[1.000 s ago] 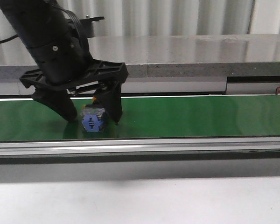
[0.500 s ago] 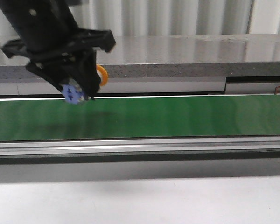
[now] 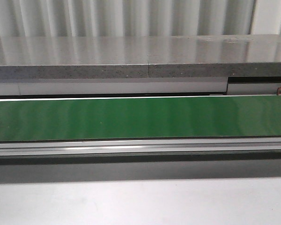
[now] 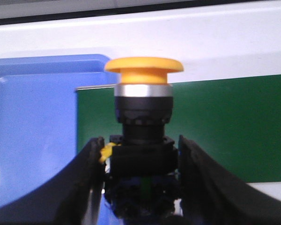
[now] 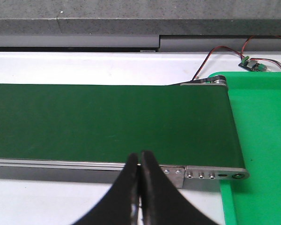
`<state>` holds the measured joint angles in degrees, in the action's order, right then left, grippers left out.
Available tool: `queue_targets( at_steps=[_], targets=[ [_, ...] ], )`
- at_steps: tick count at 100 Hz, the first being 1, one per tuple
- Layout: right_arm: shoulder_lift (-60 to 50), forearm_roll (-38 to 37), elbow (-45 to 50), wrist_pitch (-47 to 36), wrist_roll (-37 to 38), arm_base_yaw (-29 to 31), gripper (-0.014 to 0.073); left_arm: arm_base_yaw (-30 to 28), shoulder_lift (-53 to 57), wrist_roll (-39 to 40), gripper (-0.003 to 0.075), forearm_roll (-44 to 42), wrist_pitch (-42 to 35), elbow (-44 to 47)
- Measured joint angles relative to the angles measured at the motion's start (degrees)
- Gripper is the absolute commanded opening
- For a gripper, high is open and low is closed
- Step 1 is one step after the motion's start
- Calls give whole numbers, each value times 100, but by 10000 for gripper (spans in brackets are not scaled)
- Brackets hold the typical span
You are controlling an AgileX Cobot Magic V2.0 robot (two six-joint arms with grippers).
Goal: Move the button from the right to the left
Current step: 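Lift the button off the belt with the left gripper, then lower the held button into the blue tray and open the left gripper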
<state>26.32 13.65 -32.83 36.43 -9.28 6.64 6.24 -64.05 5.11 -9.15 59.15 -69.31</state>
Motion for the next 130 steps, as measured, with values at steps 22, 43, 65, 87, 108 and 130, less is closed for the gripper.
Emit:
queue_targets(
  at_steps=[22, 43, 65, 87, 108, 130],
  targets=[
    [0, 0, 0, 0, 0, 0, -67, -810, 92, -471, -20, 319, 71, 0],
    [0, 0, 0, 0, 0, 0, -67, -971, -229, -764, -20, 613, -147, 6],
    [0, 0, 0, 0, 0, 0, -67, -1424, -1004, -789, -20, 624, -406, 6],
    [0, 0, 0, 0, 0, 0, -67, -2188, -1935, -1250, -20, 1350, -573, 6],
    [0, 0, 0, 0, 0, 0, -67, -2761, -2697, -1450, -20, 1840, -795, 6],
    [0, 0, 0, 0, 0, 0, -67, -3021, -3292, -1464, -20, 1859, -1144, 6]
  ],
)
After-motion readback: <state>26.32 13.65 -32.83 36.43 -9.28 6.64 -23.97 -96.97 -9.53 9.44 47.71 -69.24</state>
